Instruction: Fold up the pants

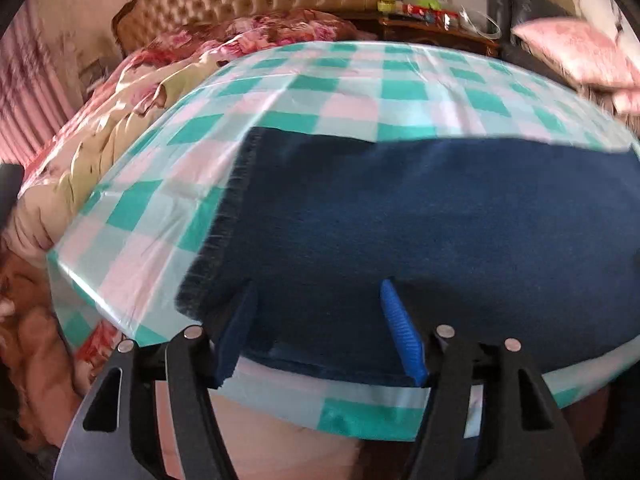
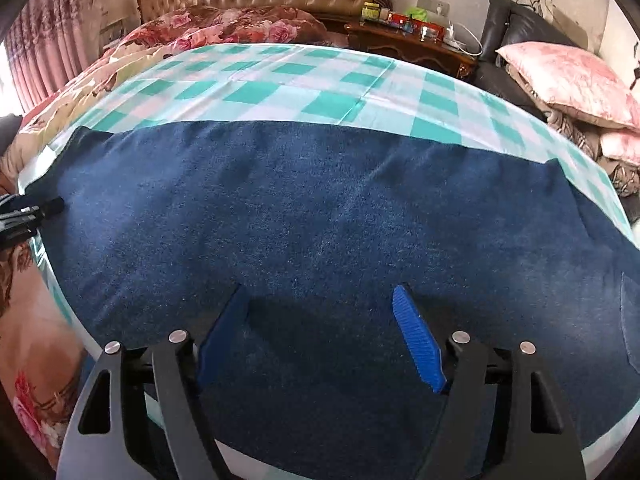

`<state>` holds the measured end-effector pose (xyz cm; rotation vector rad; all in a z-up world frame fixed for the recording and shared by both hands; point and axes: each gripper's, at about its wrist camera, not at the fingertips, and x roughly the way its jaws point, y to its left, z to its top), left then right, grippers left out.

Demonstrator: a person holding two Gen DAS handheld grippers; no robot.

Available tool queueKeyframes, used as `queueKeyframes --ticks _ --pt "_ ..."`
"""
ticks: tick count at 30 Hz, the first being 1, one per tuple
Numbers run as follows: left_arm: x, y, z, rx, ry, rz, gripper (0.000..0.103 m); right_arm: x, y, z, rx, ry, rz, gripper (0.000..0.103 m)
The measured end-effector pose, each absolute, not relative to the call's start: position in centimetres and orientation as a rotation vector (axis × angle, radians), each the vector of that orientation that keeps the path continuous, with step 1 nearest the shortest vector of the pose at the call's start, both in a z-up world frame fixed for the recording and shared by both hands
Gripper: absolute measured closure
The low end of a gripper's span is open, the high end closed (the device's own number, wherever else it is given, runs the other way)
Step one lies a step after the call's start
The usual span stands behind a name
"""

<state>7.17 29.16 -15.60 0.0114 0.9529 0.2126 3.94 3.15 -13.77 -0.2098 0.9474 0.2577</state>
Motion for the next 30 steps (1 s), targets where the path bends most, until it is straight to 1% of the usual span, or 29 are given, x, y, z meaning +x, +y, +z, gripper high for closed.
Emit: queueKeyframes --ticks 3,5,7,9,10,11,12,14,15,19,22,24,26,27,28,30 --pt "7.7 28.4 -14.4 0.098 0.939 0.305 0.039 4.1 3.0 -13.8 -0.199 0.954 0.250 0.028" --pt "7.8 27.5 -13.2 0.039 0.909 0.181 0.039 4.1 2.9 -13.9 -0.195 0.958 0.248 0.028" --pt "7.2 26.2 -13.2 -0.049 0.924 -0.020 0.027 4.2 2.9 -13.9 -0.195 0.962 0.249 0.028" --pt "6.7 25.2 -14.2 0.018 0.959 -0.045 0.026 4.3 2.9 -13.9 -0.191 0.968 0.251 0.028" --pt "6.2 25.0 -15.2 0.071 0.984 -0.041 0.023 4.3 2.9 -13.9 -0.193 0.968 0.252 0.028" --pt "5.5 25.7 -15.1 0.054 0.955 -0.040 0.021 4.3 2.9 -13.9 -0.193 0.969 0.253 0.028" --pt "5.3 27.0 -15.2 0.011 0.975 -0.017 0.018 4.3 2.8 -13.9 -0.192 0.971 0.252 0.027" --pt "4.9 28.4 -14.9 0.033 0.980 0.102 0.019 4.4 2.8 -13.8 -0.187 0.982 0.253 0.027" --pt "4.9 29.1 -14.6 0.075 0.980 0.185 0.022 4.7 2.7 -13.6 -0.175 0.989 0.258 0.028" --pt "5.4 29.8 -13.2 -0.089 0.925 0.135 0.023 7.2 1.9 -11.9 -0.130 0.938 0.271 0.028" --pt "8.1 28.0 -12.5 -0.089 0.892 0.116 0.027 11.4 0.1 -11.5 -0.100 0.936 0.200 0.036" --pt "9.8 26.5 -11.8 -0.103 0.872 0.081 0.029 13.7 -1.0 -11.8 -0.095 0.955 0.161 0.038" --pt "12.1 24.6 -11.6 -0.081 0.863 0.058 0.030 15.9 -2.2 -12.6 -0.112 0.982 0.109 0.038" --pt "13.1 24.2 -11.7 -0.067 0.877 0.075 0.034 16.6 -2.6 -13.1 -0.126 1.000 0.088 0.037" --pt "13.8 24.4 -11.7 -0.076 0.882 0.115 0.035 17.1 -3.4 -13.6 -0.107 1.004 0.096 0.032" --pt "13.6 26.3 -11.4 -0.160 0.868 0.170 0.034 17.2 -3.8 -13.7 -0.109 1.001 0.108 0.031"
